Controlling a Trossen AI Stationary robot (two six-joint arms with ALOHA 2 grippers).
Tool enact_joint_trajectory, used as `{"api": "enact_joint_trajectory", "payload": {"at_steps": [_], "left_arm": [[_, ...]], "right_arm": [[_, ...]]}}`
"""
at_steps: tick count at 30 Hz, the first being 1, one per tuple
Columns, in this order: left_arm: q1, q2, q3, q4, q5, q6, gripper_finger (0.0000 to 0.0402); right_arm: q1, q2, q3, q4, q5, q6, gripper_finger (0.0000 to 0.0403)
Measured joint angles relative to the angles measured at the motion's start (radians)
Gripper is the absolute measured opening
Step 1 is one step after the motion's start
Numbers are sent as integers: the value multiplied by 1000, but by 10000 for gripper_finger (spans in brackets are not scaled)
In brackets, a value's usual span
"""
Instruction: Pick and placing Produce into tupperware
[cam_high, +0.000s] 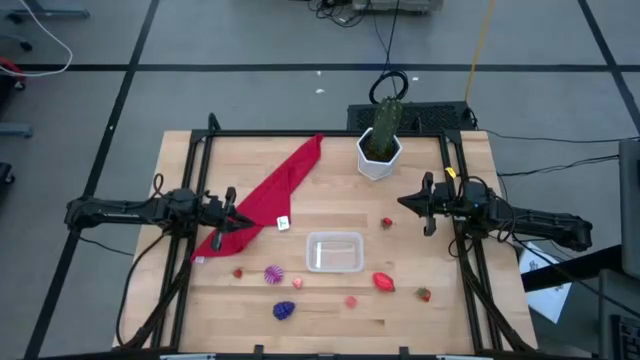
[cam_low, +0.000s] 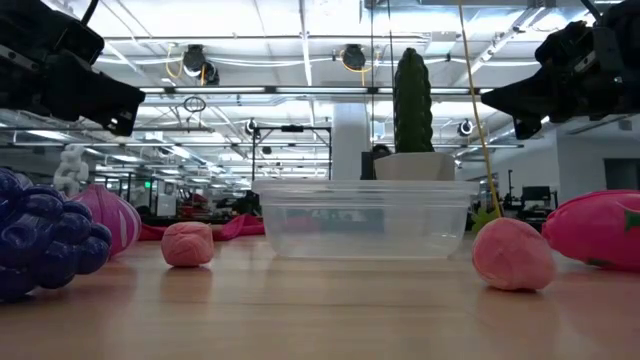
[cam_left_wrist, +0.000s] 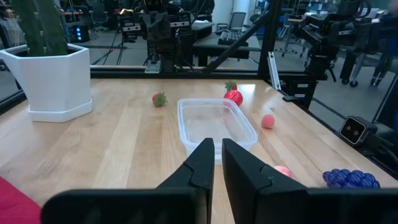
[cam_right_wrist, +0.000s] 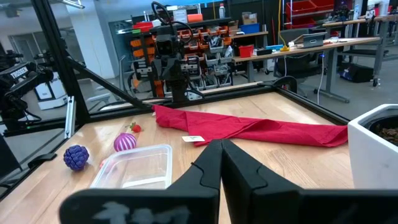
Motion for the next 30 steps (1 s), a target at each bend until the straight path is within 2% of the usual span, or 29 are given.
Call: {"api": "enact_joint_trajectory", "payload": {"at_steps": [14,22,26,30], "left_arm": [[0,0,0,9,0,-6,37],[0,0,0,58,0,-177,37],[0,0,0,63,-6,-260,37],[0,0,0,63,-35,-264,37]], "right_arm": [[0,0,0,0,0,0,0],[0,0,0,10,0,0,0],[0,0,0,75,0,109,0],[0,0,0,187,0,204,0]]}}
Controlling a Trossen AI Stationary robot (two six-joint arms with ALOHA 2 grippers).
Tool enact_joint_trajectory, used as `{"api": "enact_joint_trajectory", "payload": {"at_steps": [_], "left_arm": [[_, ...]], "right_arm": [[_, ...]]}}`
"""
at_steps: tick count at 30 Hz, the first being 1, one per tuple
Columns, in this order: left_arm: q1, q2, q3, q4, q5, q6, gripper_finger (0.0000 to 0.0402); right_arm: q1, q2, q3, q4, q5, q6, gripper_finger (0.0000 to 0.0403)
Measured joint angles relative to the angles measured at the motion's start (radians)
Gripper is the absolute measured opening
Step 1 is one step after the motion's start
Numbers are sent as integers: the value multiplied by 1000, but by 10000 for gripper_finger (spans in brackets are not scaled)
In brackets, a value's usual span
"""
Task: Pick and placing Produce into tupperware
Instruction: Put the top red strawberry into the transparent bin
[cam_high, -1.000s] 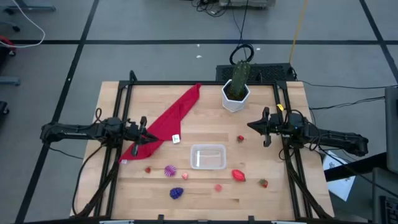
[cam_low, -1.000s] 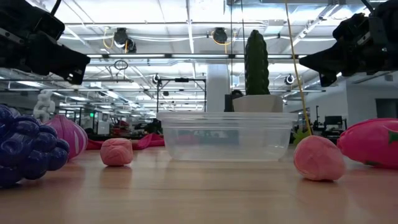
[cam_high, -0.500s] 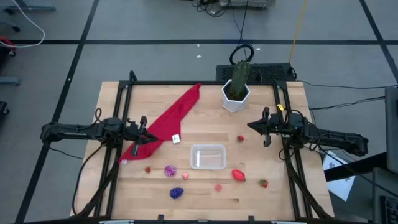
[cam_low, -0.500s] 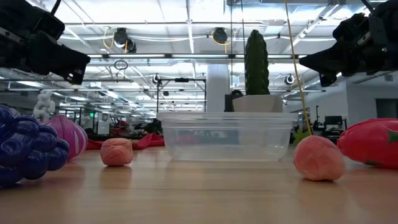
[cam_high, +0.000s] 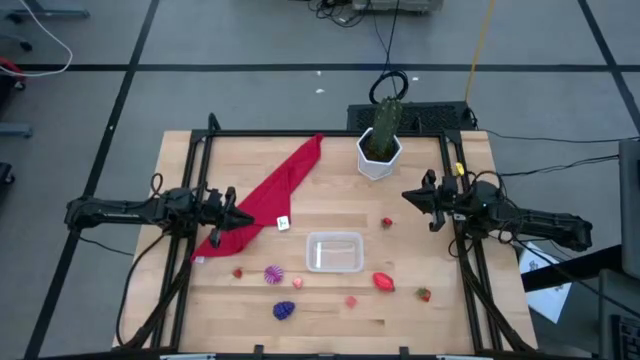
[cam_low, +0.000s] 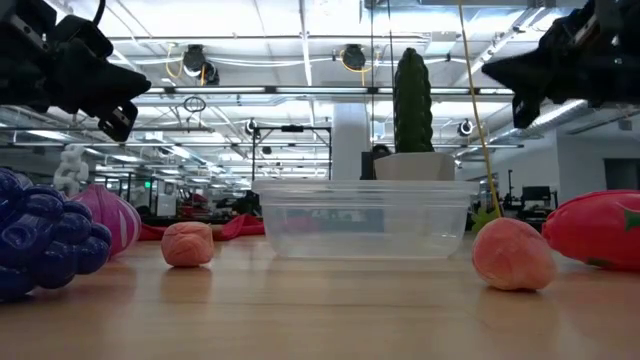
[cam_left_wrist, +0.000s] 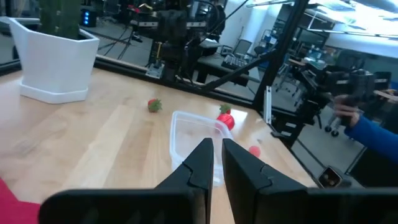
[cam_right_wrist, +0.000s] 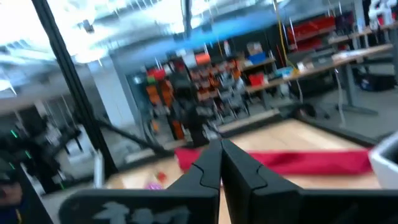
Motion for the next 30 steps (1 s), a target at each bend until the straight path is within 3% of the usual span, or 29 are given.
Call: {"api": "enact_joint_trajectory", "payload": {"at_steps": [13,16,21,25,27,30], "left_arm": [[0,0,0,53,-12,0,37],[0,0,35,54,-35,3,37],[-7,0,247,-164,-32,63,37],[-34,30,505,-441,-63,103,37],[-49,59,620,-526,-91,119,37],[-67,108,764,-631,-130,140,37]], "right_arm": [[4,0,0,132,-2,78,0],[4,0,0,209,-62,115,0],[5,0,23,441,-303,168,0],[5,-2,160,532,-425,88,0],[5,0,259,467,-453,40,0],[5,6,445,194,-475,-33,0]]}}
